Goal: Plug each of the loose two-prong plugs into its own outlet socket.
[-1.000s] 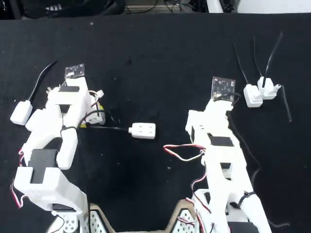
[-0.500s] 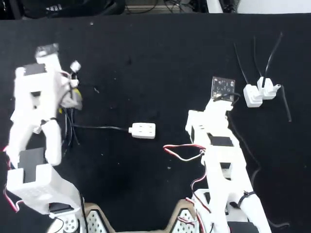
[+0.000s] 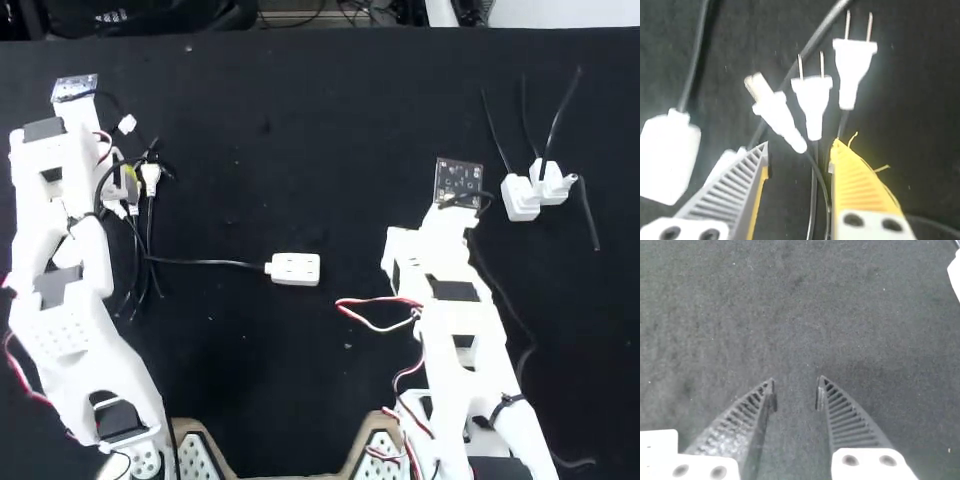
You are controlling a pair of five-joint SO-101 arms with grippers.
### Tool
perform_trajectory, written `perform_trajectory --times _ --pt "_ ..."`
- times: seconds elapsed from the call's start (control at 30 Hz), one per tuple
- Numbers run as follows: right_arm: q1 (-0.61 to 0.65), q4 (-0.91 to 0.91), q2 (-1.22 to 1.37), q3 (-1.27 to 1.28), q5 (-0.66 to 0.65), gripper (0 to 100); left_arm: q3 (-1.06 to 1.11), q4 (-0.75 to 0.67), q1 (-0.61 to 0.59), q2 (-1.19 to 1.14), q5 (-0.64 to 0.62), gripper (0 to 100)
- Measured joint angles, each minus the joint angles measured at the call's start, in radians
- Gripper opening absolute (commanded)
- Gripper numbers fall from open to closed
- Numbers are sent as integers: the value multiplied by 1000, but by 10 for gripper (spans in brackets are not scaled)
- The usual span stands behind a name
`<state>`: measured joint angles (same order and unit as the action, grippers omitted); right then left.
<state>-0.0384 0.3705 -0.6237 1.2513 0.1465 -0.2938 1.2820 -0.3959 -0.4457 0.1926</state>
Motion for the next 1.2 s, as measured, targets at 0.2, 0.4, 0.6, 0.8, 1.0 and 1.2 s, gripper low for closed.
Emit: perform_trajectory --times 0.2,0.4,0.6,0.8,1.0,1.2 --pt "0 0 0 0 0 127 -133 -9 0 -152 0 198" --pt "0 0 0 0 0 127 -278 -8 -2 -281 0 198" --pt "0 0 0 0 0 127 -354 -6 -17 -330 -133 198" --pt "0 0 0 0 0 127 -374 23 -61 -331 -190 199" --pt "0 0 0 0 0 127 -437 147 -94 -334 -196 201" --pt "0 0 0 0 0 127 -465 181 -94 -344 -195 198"
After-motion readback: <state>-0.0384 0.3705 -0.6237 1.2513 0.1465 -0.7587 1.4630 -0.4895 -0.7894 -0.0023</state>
